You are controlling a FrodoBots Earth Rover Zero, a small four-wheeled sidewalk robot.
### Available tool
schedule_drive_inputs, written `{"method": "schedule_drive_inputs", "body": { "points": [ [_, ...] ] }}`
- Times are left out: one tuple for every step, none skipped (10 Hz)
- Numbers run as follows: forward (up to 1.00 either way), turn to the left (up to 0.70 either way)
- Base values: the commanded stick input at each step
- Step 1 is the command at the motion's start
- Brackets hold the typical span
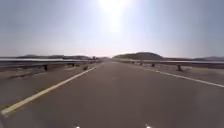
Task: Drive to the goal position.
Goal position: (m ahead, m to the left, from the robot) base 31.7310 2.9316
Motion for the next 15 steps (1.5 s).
{"method": "schedule_drive_inputs", "body": {
  "points": [
    [0.70,0.00],
    [0.70,0.00],
    [0.70,0.00],
    [0.70,0.00],
    [0.70,0.00],
    [0.70,0.00],
    [0.70,0.00],
    [0.70,0.00],
    [0.70,0.00],
    [0.70,0.00],
    [0.70,0.00],
    [0.70,0.00],
    [0.70,0.00],
    [0.70,0.00],
    [0.70,0.00]
  ]
}}
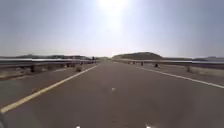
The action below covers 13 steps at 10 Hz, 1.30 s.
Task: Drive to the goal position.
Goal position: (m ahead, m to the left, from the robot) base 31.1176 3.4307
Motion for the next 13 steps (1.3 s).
{"method": "schedule_drive_inputs", "body": {
  "points": [
    [0.70,0.00],
    [0.70,0.00],
    [0.70,0.00],
    [0.70,0.00],
    [0.70,0.00],
    [0.70,0.00],
    [0.70,0.00],
    [0.70,0.00],
    [0.70,0.00],
    [0.70,0.00],
    [0.70,0.00],
    [0.70,0.00],
    [0.70,0.00]
  ]
}}
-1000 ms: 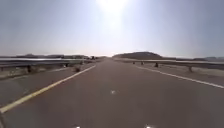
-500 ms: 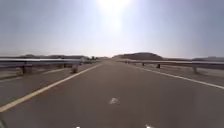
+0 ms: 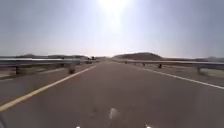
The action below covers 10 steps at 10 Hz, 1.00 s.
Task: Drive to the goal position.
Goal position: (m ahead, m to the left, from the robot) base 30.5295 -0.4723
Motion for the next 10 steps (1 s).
{"method": "schedule_drive_inputs", "body": {
  "points": [
    [0.70,0.00],
    [0.70,0.00],
    [0.70,0.00],
    [0.70,0.00],
    [0.70,0.00],
    [0.70,0.00],
    [0.70,0.00],
    [0.70,0.00],
    [0.70,0.00],
    [0.70,0.00]
  ]
}}
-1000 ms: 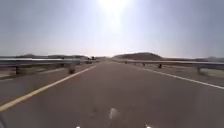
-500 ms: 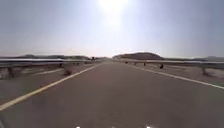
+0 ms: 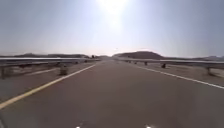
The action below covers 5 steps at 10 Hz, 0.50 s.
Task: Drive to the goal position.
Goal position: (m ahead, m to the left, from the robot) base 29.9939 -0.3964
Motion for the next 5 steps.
{"method": "schedule_drive_inputs", "body": {
  "points": [
    [0.70,0.00],
    [0.70,0.00],
    [0.70,0.00],
    [0.70,0.00],
    [0.70,0.00]
  ]
}}
